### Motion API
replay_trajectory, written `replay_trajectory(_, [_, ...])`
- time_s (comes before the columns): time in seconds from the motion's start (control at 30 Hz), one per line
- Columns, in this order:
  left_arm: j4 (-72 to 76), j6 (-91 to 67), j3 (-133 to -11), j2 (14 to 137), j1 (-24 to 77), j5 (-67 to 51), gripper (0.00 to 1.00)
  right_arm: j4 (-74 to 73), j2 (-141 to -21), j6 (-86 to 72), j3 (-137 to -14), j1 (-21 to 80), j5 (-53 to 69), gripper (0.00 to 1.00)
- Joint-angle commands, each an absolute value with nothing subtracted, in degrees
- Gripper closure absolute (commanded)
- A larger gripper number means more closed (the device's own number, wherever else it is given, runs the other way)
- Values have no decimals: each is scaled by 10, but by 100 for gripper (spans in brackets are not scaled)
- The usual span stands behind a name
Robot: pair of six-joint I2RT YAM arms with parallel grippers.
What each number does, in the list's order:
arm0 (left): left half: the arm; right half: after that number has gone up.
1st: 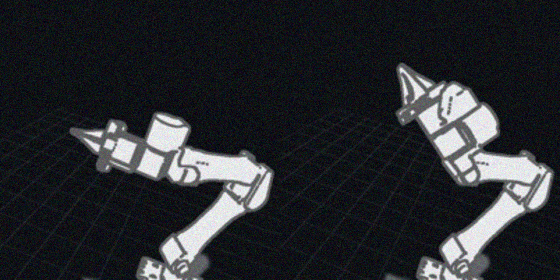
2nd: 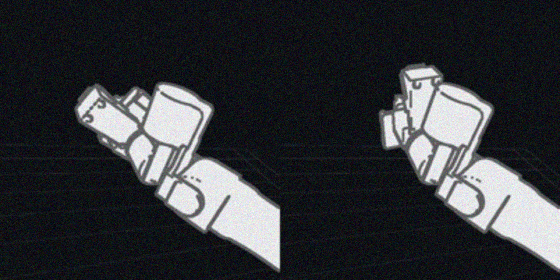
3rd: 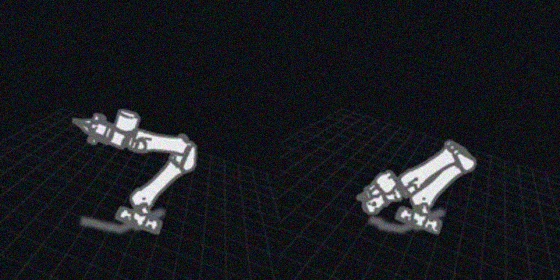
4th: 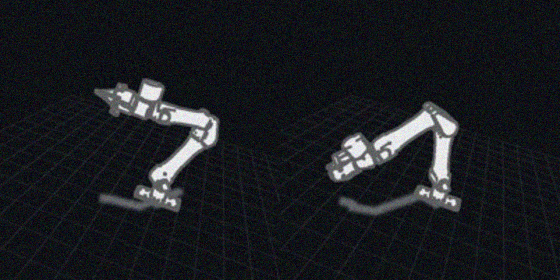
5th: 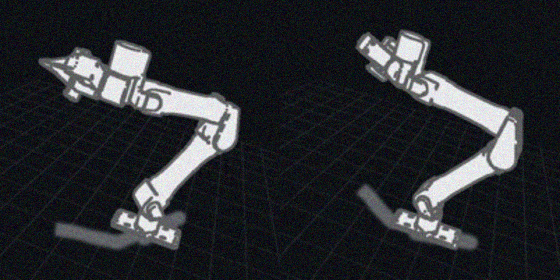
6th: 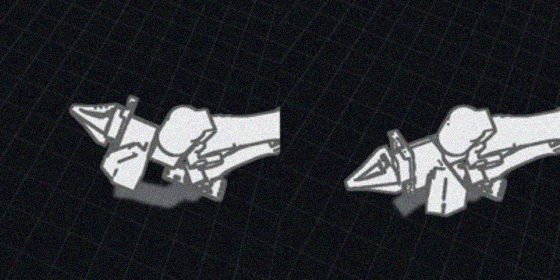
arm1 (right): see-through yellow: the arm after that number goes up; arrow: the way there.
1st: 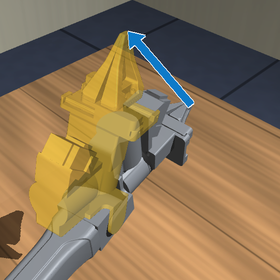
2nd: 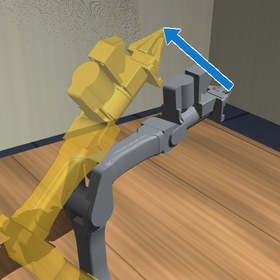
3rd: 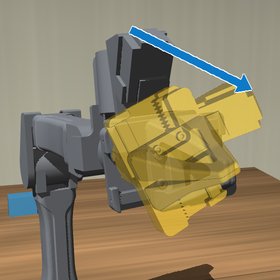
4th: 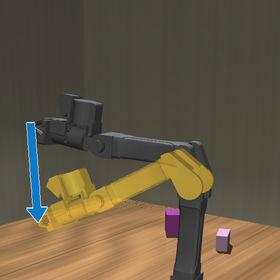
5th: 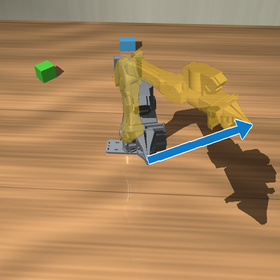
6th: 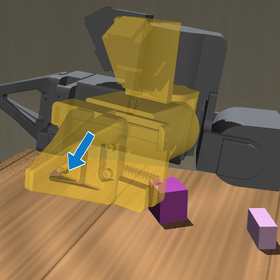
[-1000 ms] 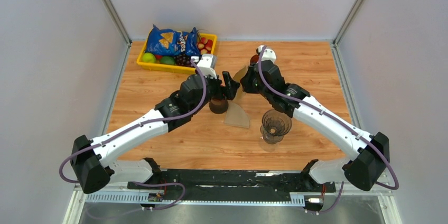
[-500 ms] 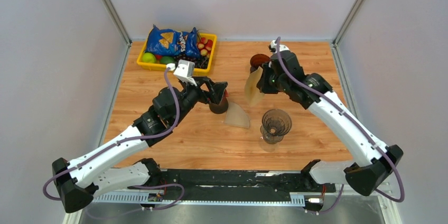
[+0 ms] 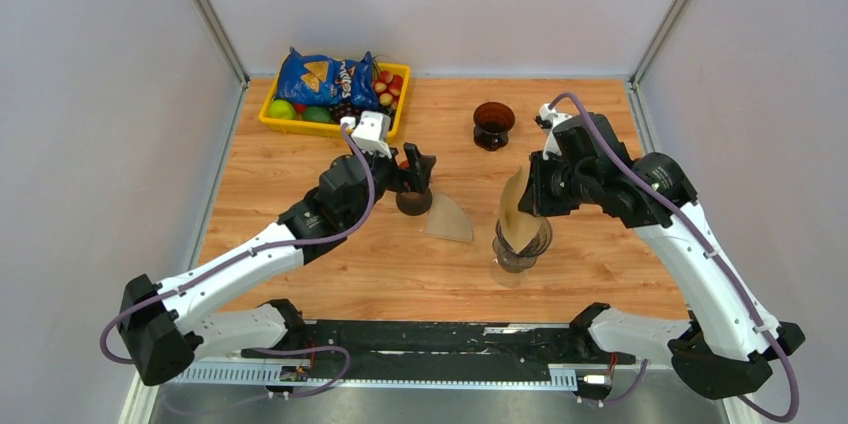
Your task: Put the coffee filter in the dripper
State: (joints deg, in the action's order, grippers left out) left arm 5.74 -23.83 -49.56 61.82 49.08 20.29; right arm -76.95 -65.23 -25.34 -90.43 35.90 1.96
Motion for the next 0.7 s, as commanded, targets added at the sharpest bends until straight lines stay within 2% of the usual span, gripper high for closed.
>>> replay_trajectory(0.0, [67,-242,-510,618,482,187,0,-807,-629,-252,-874,356,42,100])
replay_trajectory(0.4, [62,-246,-510,629,478,181,0,-807,-656,-229,-790,341,5,98])
replay_trajectory(0.53, [61,-246,-510,630,478,180,0,-806,-660,-225,-790,341,1,87])
replay_trajectory(0.6, [61,-245,-510,631,478,180,0,-807,-656,-226,-793,340,-21,76])
replay_trajectory(0.67, [61,-245,-511,632,478,178,0,-807,-653,-227,-796,340,-27,73])
